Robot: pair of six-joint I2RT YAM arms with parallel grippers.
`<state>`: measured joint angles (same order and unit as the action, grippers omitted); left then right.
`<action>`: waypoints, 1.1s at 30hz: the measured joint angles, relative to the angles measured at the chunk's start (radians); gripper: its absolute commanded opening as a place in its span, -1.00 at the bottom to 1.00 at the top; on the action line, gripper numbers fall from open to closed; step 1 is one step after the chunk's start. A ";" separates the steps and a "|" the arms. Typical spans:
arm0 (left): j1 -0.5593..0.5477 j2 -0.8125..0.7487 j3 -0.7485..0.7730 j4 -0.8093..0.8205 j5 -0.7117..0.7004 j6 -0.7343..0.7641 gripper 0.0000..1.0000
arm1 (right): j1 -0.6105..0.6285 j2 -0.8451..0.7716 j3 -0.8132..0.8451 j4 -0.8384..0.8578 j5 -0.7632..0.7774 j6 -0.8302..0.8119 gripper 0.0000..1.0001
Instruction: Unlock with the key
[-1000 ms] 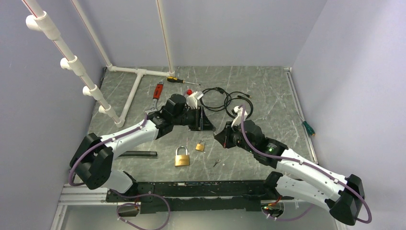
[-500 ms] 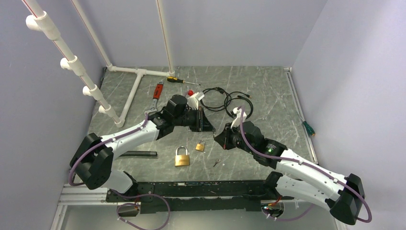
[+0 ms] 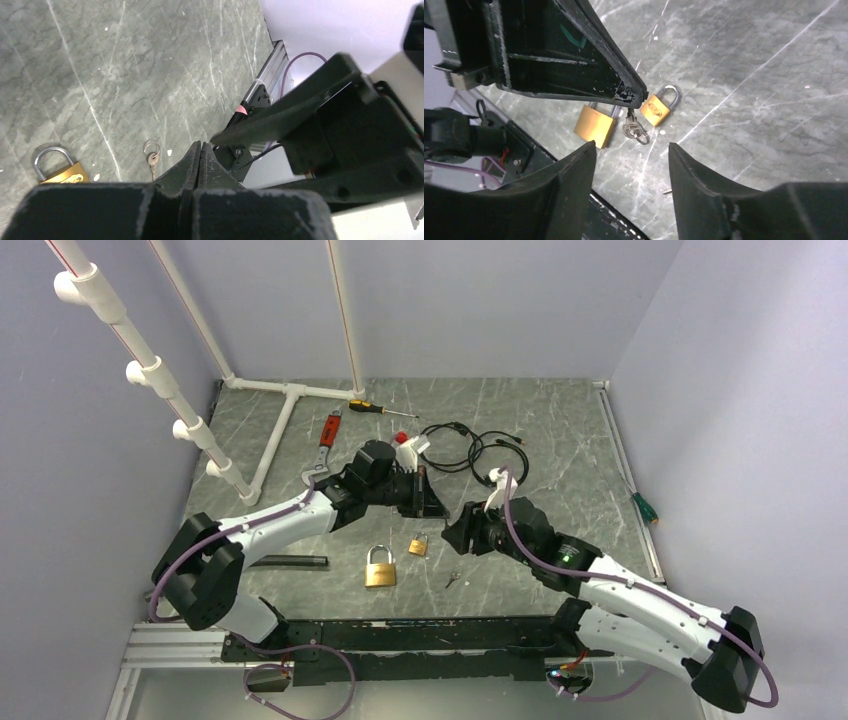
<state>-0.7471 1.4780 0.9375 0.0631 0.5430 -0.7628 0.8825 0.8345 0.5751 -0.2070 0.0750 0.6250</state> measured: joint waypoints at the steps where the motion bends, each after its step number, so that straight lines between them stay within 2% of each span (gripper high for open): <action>1: 0.000 -0.002 0.000 -0.005 -0.010 0.007 -1.00 | 0.000 -0.010 -0.003 0.002 0.003 -0.003 0.28; 6: 0.000 -0.062 0.005 -0.062 -0.053 0.082 -1.00 | 0.000 -0.102 -0.039 0.055 0.018 -0.033 0.35; 14: 0.000 -0.243 0.101 -0.143 -0.053 0.301 -1.00 | 0.000 -0.367 -0.206 0.346 -0.061 -0.111 0.34; 24: -0.001 -0.294 0.196 -0.126 0.092 0.370 -1.00 | 0.000 -0.294 -0.103 0.536 -0.259 -0.184 0.10; 33: -0.001 -0.333 0.197 -0.081 0.156 0.374 -1.00 | 0.000 -0.274 -0.080 0.647 -0.278 -0.196 -0.07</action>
<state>-0.7479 1.1454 1.1347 -0.0181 0.6991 -0.3885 0.8825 0.5610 0.4953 0.4404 -0.2035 0.4294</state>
